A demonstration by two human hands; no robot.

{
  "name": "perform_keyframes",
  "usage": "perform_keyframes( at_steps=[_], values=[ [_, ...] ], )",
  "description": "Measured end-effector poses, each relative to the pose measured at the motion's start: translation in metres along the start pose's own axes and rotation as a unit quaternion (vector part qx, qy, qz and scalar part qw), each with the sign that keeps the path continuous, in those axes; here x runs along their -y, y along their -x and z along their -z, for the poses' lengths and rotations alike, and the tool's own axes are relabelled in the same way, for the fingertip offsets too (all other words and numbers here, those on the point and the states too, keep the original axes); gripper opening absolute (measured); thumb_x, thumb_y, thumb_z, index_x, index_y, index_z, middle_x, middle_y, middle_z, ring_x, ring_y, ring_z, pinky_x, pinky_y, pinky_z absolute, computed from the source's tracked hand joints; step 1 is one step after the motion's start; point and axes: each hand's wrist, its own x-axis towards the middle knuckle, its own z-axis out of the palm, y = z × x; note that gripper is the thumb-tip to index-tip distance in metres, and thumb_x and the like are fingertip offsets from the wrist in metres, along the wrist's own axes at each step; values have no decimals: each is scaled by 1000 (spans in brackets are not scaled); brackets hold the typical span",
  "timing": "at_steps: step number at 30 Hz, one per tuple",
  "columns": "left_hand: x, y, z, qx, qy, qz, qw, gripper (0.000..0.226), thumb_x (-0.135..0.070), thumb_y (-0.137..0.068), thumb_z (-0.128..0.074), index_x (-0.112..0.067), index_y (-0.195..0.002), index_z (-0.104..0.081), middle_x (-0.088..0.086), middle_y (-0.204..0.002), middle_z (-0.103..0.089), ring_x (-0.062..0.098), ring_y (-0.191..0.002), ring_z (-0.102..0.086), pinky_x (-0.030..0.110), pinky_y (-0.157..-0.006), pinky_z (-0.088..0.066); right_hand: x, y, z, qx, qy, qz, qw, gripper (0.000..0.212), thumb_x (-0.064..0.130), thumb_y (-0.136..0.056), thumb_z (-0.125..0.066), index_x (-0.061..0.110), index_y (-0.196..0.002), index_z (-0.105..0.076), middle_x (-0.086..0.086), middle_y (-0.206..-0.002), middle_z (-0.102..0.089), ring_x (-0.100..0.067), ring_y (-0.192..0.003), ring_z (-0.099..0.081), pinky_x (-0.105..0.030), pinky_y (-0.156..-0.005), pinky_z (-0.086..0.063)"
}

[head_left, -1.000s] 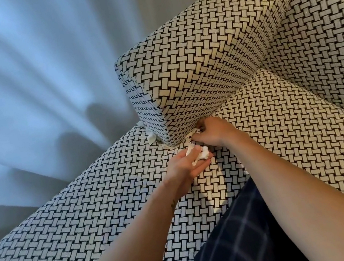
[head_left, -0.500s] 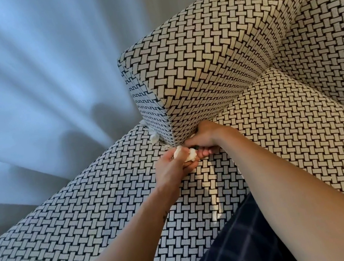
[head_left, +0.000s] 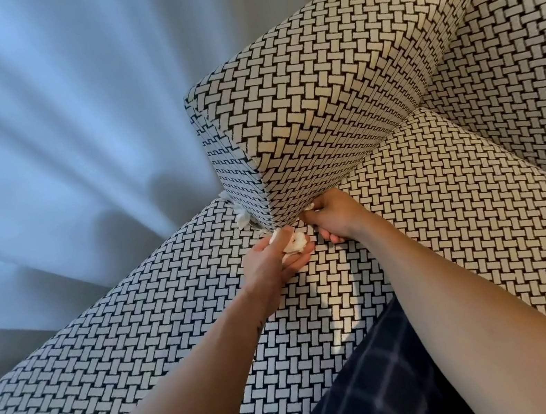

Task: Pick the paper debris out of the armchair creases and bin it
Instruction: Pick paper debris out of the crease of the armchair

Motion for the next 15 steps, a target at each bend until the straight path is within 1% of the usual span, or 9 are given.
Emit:
perform_keyframes(
  at_steps=[1, 3, 5, 7, 10, 12, 15],
  values=[
    [0, 0, 0, 0, 3, 2, 1000, 31, -22, -97, -66, -1, -120, -61, 25, -113, -73, 35, -101, -74, 46, -101, -54, 2, 0, 1, 10, -3, -11, 1000, 26, 24, -102, -58, 9, -82, -62, -1, -47, -59, -10, -33, -50, -21, -40, -42],
    [-1, 0, 2, 5, 4, 5, 1000, 32, -23, -97, -66, 0, -120, -60, 25, -112, -73, 36, -103, -73, 46, -100, -54, 9, 0, 4, 53, 2, -41, 998, 23, 25, -103, -57, 4, -95, -61, -8, -55, -64, -13, -33, -52, -21, -37, -42],
    [-1, -1, 3, 18, -3, 1, 1000, 35, -24, -97, -66, 1, -121, -60, 26, -114, -72, 37, -105, -72, 45, -98, -56, 16, -1, 4, 83, 26, -57, 995, 26, 24, -103, -58, -2, -105, -60, -13, -63, -67, -15, -36, -55, -22, -37, -44],
    [-1, 0, 4, 22, 2, 2, 1000, 37, -26, -97, -66, 2, -121, -60, 27, -117, -70, 37, -105, -72, 42, -93, -59, 22, -2, 3, 91, 67, -54, 992, 27, 25, -102, -59, -2, -106, -63, -10, -65, -66, -14, -39, -54, -23, -39, -44],
    [0, 1, 4, 24, 10, 5, 1000, 40, -28, -97, -65, 3, -122, -59, 28, -118, -70, 36, -104, -72, 39, -88, -61, 22, -7, 5, 93, 106, -49, 989, 26, 30, -99, -61, 5, -104, -67, 0, -62, -63, -10, -42, -50, -22, -41, -43],
    [0, 2, 4, 27, 3, -1, 1000, 43, -30, -97, -65, 3, -123, -58, 28, -118, -70, 36, -105, -73, 38, -88, -61, 14, -8, 6, 75, 83, -43, 993, 28, 31, -98, -62, 4, -105, -67, 2, -59, -62, -10, -42, -50, -22, -42, -43],
    [1, 1, 5, 24, 5, -5, 1000, 42, -30, -98, -64, 2, -123, -58, 27, -115, -71, 35, -103, -73, 37, -87, -62, 6, -7, 3, 50, 47, -33, 997, 33, 31, -98, -64, -2, -104, -69, 2, -52, -59, -9, -36, -48, -22, -40, -40]
  ],
)
